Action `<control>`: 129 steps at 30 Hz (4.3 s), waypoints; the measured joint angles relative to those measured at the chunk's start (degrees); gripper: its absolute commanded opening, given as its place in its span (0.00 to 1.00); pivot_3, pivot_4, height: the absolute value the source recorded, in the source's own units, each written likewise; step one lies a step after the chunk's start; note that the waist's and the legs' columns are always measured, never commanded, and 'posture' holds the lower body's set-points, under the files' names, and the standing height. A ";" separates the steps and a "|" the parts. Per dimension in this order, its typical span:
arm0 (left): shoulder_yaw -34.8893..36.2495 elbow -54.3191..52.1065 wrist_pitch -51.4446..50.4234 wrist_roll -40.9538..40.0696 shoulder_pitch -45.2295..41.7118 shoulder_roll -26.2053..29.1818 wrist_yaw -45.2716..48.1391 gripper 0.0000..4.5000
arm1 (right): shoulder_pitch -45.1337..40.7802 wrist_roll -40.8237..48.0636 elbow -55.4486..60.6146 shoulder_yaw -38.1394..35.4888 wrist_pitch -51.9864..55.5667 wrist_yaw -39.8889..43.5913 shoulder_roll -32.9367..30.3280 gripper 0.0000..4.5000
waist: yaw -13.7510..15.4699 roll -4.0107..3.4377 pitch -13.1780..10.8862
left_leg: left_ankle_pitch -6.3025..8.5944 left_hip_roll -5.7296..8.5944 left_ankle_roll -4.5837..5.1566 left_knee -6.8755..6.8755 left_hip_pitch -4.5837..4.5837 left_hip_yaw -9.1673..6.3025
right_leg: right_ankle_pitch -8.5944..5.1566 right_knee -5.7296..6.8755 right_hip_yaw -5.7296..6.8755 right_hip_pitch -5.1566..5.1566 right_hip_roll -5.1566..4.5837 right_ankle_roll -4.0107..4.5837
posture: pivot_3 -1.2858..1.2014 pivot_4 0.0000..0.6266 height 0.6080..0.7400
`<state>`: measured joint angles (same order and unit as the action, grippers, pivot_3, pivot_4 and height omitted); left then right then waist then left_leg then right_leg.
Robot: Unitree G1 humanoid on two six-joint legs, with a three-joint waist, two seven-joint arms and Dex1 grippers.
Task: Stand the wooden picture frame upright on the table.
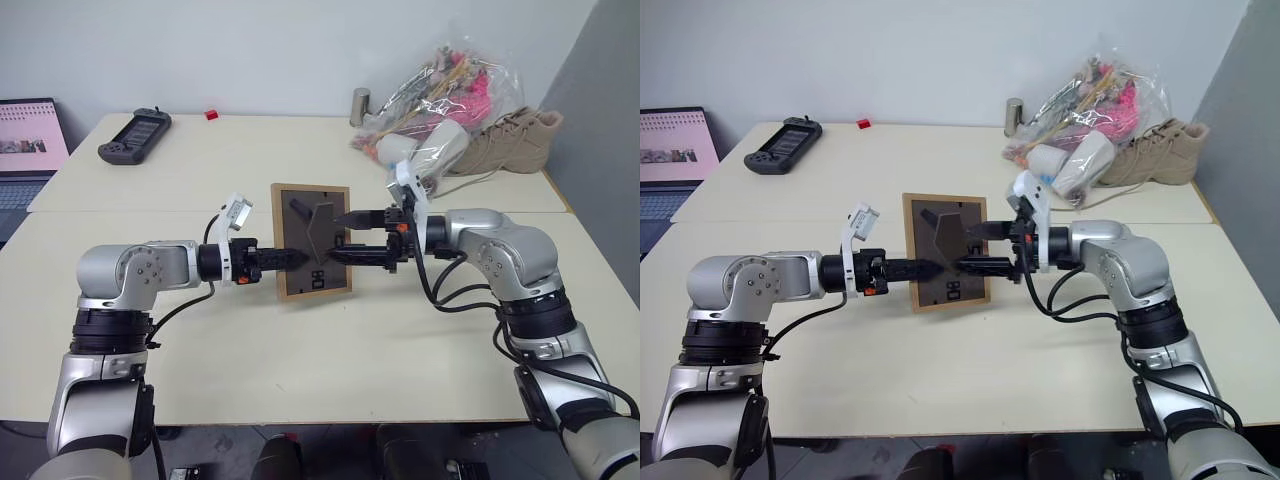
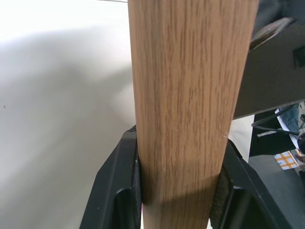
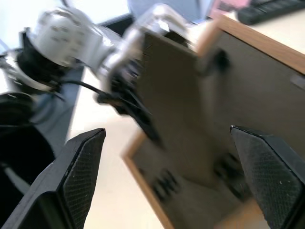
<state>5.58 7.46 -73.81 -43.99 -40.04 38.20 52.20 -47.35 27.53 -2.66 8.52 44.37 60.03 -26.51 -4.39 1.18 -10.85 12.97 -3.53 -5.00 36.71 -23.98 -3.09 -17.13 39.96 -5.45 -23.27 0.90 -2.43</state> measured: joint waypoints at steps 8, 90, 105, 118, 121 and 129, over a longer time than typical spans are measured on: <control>5.59 1.73 -13.80 -5.87 -0.30 -0.24 -0.97 0.28 | 12.01 -12.26 -4.39 -0.23 -31.04 7.24 -13.34 0.99 | 0.75 0.02 -0.01 | 0.01 0.00 0.02 0.01 -0.01 0.02 | -0.14 -0.07 -0.02 0.00 0.01 -0.25 | 0.52 0.24 1.00; -0.13 -31.65 40.44 11.43 27.85 15.33 -17.64 1.00 | -8.53 0.61 -38.58 -3.67 -8.94 -5.98 12.83 0.44 | -0.47 0.05 0.00 | 0.02 -0.08 0.04 0.07 0.16 0.09 | -0.02 0.13 -0.10 0.06 0.04 -0.01 | 0.52 0.24 1.00; 0.31 -30.03 39.12 13.91 25.17 13.74 -14.67 1.00 | -5.00 -1.60 -35.35 -6.32 -5.25 -6.26 12.94 0.19 | -0.50 0.04 -0.01 | 0.02 -0.07 0.04 0.02 0.11 0.10 | -0.02 0.08 -0.11 0.02 0.04 -0.01 | 0.52 0.24 1.00; 3.97 -33.63 34.66 11.35 29.30 12.55 -13.24 1.00 | -3.40 -1.88 -39.95 -8.86 -13.40 -8.37 23.29 0.19 | -0.41 0.05 0.00 | 0.02 -0.08 0.04 -0.01 0.12 0.09 | -0.02 0.04 -0.08 0.05 0.03 -0.01 | 0.52 0.24 1.00; 3.99 -34.52 34.09 11.33 30.21 12.00 -13.91 1.00 | -3.34 -2.92 -42.36 -9.41 -17.24 -8.19 23.74 0.19 | -0.43 0.05 0.00 | 0.02 -0.09 0.04 -0.01 0.12 0.09 | -0.02 0.05 -0.08 0.04 0.04 -0.01 | 0.52 0.24 1.00; 3.99 -34.98 34.22 11.96 31.11 11.46 -14.59 1.00 | 1.15 -7.06 -40.39 -6.55 -25.57 -4.78 24.50 0.19 | -0.42 0.05 0.00 | 0.02 -0.09 0.03 -0.03 0.16 0.09 | -0.02 0.05 -0.08 0.06 0.04 -0.01 | 0.52 0.24 1.00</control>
<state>9.57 -27.52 -39.59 -32.03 -8.94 49.67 37.61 -46.19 20.48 -43.06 1.97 18.80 55.25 -2.01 -4.81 1.23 -10.85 12.99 -3.62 -4.97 36.68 -23.82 -3.00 -17.15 40.01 -5.53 -23.21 0.94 -2.44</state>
